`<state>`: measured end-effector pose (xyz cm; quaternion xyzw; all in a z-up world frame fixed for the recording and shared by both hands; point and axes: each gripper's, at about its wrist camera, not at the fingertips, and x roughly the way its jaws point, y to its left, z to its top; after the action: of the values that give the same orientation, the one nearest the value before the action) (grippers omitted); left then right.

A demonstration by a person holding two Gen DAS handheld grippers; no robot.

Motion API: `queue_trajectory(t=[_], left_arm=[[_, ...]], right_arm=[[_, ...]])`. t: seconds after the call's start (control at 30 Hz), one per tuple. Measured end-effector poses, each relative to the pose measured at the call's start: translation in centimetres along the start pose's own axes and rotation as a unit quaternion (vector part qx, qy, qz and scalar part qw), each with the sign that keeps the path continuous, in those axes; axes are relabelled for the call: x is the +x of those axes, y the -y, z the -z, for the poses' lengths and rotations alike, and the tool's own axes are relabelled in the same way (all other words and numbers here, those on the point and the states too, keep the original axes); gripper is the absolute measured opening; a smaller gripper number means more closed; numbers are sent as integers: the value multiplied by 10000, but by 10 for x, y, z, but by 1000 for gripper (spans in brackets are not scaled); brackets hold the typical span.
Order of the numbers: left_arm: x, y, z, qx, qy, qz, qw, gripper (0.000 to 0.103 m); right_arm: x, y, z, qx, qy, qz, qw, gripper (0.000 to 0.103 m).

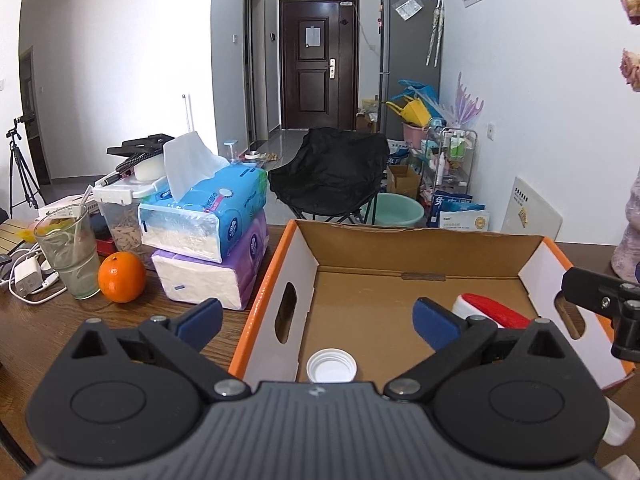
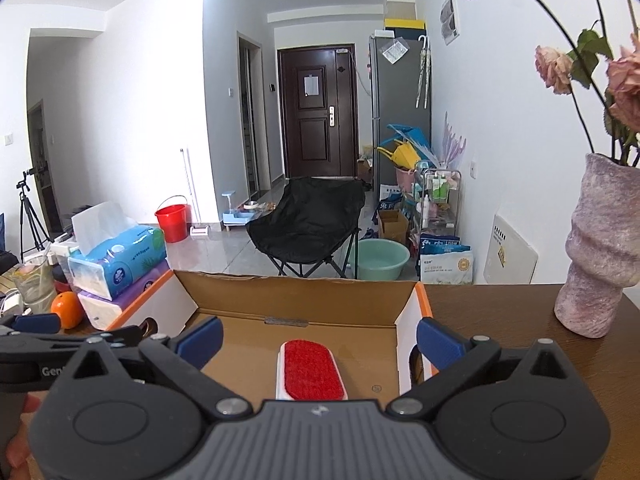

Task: Organize rigid objects
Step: 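Withdraw both open tools from the box back toward the table items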

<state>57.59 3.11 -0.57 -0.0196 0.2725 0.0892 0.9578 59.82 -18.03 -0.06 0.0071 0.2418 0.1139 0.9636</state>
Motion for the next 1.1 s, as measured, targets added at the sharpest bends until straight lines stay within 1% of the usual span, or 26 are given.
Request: queue_trajectory(t=[0.5,1.1], left_arm=[[-48,-5,18,-38,113,103,9999,103],[-123,-13,51,-151,243,192,9994,103]], right_arm=[[-56,-3,20,-83,232,20,9997,103],[-126,-4,54,-125,311,86,9994,103]])
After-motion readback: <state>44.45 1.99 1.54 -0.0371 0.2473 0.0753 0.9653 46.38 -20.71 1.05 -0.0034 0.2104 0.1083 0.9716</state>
